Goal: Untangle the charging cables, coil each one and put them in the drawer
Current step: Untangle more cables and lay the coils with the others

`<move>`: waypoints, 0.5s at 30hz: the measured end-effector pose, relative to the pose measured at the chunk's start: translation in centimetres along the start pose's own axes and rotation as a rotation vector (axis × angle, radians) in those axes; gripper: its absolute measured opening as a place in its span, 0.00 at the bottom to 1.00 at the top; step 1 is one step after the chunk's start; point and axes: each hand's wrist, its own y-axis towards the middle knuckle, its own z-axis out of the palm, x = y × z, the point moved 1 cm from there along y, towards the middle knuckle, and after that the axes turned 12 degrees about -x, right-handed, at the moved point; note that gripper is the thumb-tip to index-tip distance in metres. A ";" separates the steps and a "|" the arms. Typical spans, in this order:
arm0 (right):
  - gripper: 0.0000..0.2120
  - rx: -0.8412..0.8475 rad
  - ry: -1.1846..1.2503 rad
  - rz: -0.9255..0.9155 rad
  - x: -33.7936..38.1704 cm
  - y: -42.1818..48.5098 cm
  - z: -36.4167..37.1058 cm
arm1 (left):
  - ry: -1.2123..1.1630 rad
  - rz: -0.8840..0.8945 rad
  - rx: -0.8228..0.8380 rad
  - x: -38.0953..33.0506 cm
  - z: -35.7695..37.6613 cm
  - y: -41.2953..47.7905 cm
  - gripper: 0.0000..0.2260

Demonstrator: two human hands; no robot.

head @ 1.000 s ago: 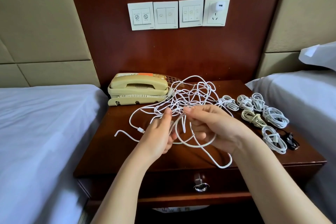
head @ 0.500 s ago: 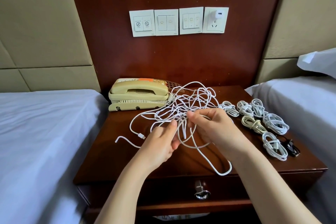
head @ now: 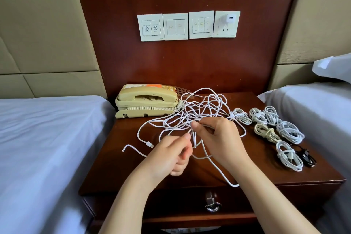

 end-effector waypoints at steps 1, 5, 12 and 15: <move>0.22 0.012 -0.002 0.004 -0.1 0.0 0.1 | -0.035 0.002 -0.002 -0.1 0.0 -0.1 0.22; 0.24 0.142 -0.034 0.027 -0.6 -0.4 1.0 | -0.243 -0.022 -0.053 -0.3 0.0 -0.1 0.22; 0.21 0.344 -0.052 0.102 -0.1 -0.9 1.4 | -0.509 -0.121 -0.061 -0.1 -0.2 0.0 0.18; 0.21 0.382 -0.066 0.101 0.5 -1.3 1.6 | -0.586 -0.128 -0.084 -0.1 -0.2 0.0 0.16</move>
